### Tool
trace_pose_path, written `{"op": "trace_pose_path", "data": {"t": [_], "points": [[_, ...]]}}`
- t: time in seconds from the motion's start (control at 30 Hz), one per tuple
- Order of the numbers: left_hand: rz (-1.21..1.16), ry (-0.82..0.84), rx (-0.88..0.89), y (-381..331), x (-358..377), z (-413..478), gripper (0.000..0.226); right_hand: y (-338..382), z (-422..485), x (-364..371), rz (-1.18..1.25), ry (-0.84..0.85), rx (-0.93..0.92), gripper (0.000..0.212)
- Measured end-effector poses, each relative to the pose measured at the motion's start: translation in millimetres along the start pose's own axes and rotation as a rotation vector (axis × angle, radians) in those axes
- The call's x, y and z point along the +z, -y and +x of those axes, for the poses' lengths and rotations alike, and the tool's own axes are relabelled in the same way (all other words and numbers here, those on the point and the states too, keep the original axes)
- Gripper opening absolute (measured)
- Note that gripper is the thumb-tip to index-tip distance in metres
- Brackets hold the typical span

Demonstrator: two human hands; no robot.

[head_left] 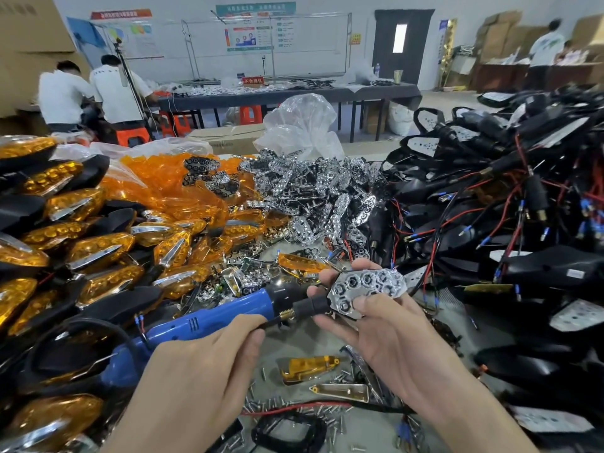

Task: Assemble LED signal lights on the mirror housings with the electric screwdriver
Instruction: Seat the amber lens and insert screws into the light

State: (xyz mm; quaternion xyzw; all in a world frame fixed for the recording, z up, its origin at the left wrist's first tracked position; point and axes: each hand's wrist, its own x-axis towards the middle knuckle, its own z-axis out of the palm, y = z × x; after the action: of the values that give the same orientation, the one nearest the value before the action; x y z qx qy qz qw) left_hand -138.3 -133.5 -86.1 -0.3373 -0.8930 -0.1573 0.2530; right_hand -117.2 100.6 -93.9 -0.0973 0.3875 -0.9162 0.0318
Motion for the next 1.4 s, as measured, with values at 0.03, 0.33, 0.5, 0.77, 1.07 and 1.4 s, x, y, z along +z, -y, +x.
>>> {"op": "trace_pose_path", "data": {"t": [0.03,0.33,0.5,0.77,1.07,1.4], "points": [[-0.003,-0.002,-0.012,0.0,-1.8,0.0,0.028,-0.1,0.3,-0.1,0.003,-0.001,-0.004,0.044],[-0.027,0.040,-0.068,-3.7,-8.0,0.9,0.032,1.6,-0.5,-0.6,0.027,0.007,0.006,0.045],[-0.030,0.048,-0.064,-4.3,-8.4,1.9,0.032,1.7,1.3,1.1,0.092,0.011,0.057,0.034],[-0.029,0.055,-0.081,-3.0,-6.4,-0.5,0.033,-2.1,3.0,-4.6,0.155,0.008,0.092,0.033],[-0.017,0.050,-0.067,-0.4,-4.0,-1.4,0.034,-1.5,3.1,-2.4,0.114,0.013,0.062,0.030],[-0.021,0.050,-0.065,-2.4,-5.8,1.0,0.034,-5.3,1.5,5.0,0.009,-0.068,-0.019,0.033]]}}
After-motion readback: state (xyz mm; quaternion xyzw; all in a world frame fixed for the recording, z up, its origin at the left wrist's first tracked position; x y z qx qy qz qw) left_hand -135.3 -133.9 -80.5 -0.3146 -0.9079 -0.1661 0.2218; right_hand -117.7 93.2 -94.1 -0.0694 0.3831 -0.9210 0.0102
